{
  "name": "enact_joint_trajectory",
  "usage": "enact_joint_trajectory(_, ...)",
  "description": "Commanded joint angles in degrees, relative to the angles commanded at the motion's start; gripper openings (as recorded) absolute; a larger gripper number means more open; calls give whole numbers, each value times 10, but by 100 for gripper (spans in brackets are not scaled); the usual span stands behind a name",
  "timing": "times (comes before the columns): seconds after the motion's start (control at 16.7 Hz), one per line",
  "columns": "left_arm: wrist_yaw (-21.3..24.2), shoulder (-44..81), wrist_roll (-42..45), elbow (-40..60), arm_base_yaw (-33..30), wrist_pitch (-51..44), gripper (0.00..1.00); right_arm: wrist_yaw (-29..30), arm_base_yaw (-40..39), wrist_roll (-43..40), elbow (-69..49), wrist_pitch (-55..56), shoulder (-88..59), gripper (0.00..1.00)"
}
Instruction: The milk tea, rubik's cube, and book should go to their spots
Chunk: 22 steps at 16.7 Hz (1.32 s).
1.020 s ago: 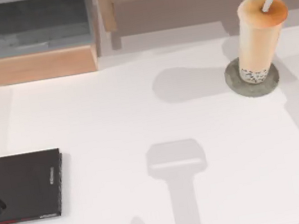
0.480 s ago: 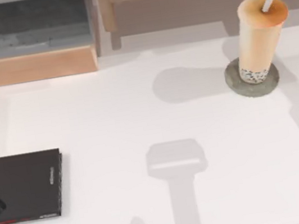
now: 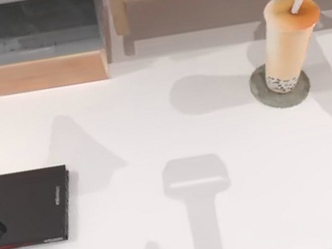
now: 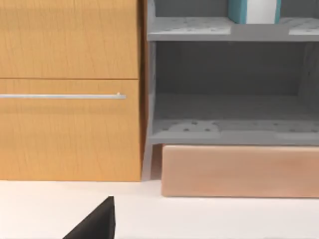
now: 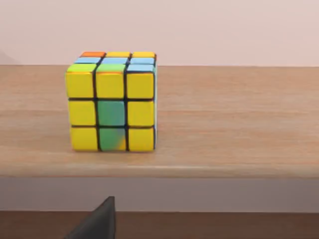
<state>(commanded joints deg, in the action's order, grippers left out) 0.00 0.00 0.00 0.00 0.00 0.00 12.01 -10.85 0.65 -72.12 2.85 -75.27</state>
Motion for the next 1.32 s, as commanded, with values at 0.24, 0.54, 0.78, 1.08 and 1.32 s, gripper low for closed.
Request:
enact_joint_trajectory(0.24, 0, 0, 0, 0, 0, 0, 100, -36, 32, -2, 239, -8, 258, 100)
enact_joint_trajectory(0.54, 0, 0, 0, 0, 0, 0, 100, -81, 73, -4, 529, -19, 558, 100)
enact_joint_trajectory(0.78, 0, 0, 0, 0, 0, 0, 100, -109, 98, -6, 673, -26, 704, 100)
enact_joint_trajectory(1.08, 0, 0, 0, 0, 0, 0, 100, -120, 108, -7, 721, -28, 753, 100)
enact_joint_trajectory(1.32, 0, 0, 0, 0, 0, 0, 100, -120, 108, -7, 721, -28, 753, 100)
